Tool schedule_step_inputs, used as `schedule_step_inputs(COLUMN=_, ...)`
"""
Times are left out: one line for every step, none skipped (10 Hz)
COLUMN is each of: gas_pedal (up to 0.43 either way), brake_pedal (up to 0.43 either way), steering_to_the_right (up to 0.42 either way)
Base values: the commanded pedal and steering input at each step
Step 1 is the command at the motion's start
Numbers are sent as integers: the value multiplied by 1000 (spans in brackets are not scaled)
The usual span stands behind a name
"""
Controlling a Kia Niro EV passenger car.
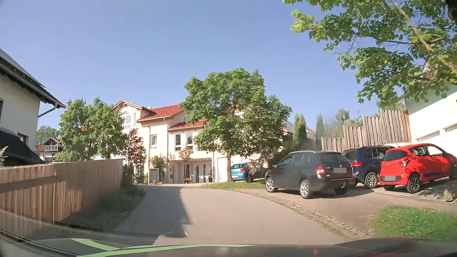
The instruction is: Follow the waypoints while adhering to traffic rules and regulations
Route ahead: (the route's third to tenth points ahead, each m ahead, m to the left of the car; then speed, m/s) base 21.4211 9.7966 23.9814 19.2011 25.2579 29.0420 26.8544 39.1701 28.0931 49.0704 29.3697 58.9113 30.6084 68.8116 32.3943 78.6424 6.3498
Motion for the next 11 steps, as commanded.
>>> schedule_step_inputs(gas_pedal=209, brake_pedal=0, steering_to_the_right=5)
schedule_step_inputs(gas_pedal=209, brake_pedal=0, steering_to_the_right=-2)
schedule_step_inputs(gas_pedal=209, brake_pedal=0, steering_to_the_right=-14)
schedule_step_inputs(gas_pedal=209, brake_pedal=0, steering_to_the_right=-31)
schedule_step_inputs(gas_pedal=209, brake_pedal=0, steering_to_the_right=-48)
schedule_step_inputs(gas_pedal=197, brake_pedal=0, steering_to_the_right=-66)
schedule_step_inputs(gas_pedal=197, brake_pedal=0, steering_to_the_right=-84)
schedule_step_inputs(gas_pedal=197, brake_pedal=0, steering_to_the_right=-100)
schedule_step_inputs(gas_pedal=189, brake_pedal=0, steering_to_the_right=-118)
schedule_step_inputs(gas_pedal=177, brake_pedal=0, steering_to_the_right=-133)
schedule_step_inputs(gas_pedal=177, brake_pedal=0, steering_to_the_right=-141)
